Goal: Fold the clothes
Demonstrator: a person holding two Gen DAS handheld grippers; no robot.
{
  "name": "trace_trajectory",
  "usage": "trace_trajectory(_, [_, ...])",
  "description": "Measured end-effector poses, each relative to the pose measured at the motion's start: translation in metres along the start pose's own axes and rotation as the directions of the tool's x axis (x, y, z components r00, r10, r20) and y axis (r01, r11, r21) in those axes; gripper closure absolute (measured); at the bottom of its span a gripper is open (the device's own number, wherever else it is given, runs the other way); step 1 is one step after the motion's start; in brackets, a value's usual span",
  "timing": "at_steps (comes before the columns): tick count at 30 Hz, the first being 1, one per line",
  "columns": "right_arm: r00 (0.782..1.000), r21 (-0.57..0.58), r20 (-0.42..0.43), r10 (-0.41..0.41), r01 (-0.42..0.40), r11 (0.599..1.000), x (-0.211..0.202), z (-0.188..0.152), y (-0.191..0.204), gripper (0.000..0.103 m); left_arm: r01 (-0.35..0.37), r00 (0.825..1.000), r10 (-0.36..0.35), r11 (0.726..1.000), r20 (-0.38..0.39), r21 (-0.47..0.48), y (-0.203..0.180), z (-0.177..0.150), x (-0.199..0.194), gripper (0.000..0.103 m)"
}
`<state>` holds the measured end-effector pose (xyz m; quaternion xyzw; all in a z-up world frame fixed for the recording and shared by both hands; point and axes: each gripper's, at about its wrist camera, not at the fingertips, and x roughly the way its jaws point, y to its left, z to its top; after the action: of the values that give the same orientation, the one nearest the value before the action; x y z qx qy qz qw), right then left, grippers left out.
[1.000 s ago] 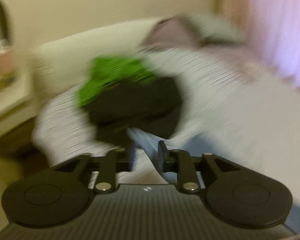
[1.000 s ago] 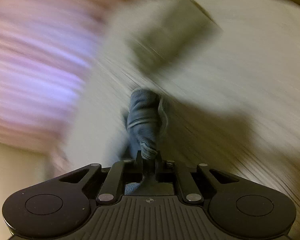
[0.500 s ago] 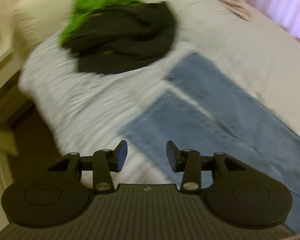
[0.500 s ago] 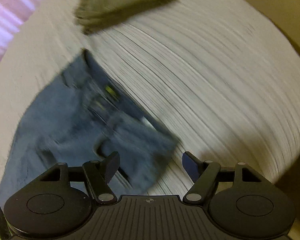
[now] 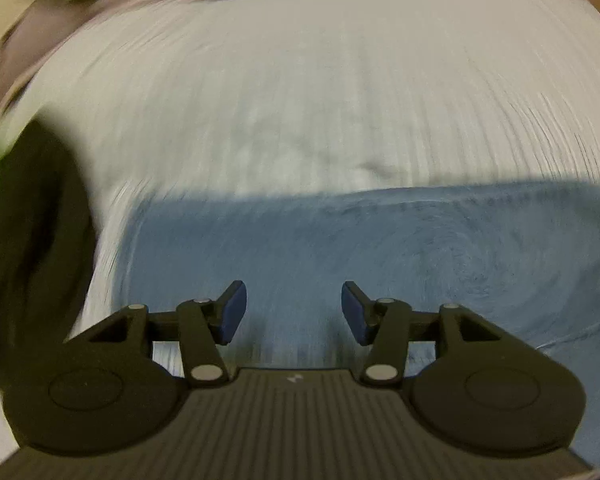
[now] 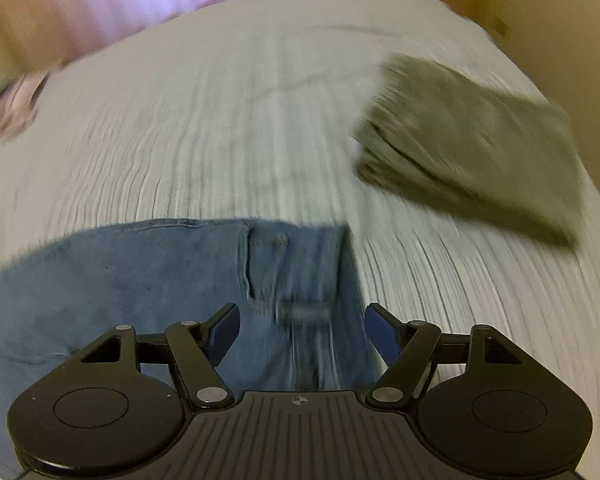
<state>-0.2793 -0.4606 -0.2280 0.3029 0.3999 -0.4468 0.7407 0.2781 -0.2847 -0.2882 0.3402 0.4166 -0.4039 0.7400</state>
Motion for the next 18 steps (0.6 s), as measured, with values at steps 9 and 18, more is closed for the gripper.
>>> trace_trajectory(9, [0.992, -0.357, -0.126, 0.029, -0.072, 0.931, 0.126, 0.05, 0.032, 0.031, 0.119, 0.993, -0.104, 0.899, -0.059, 0.422, -0.026, 0.048, 0.088, 0.049])
trace_trajectory(18, [0.959, -0.392, -0.258, 0.121, -0.218, 0.894, 0.181, 0.063, 0.019, 0.031, 0.172, 0.984, -0.114, 0.824, -0.14, 0.539, -0.019, 0.054, 0.142, 0.032])
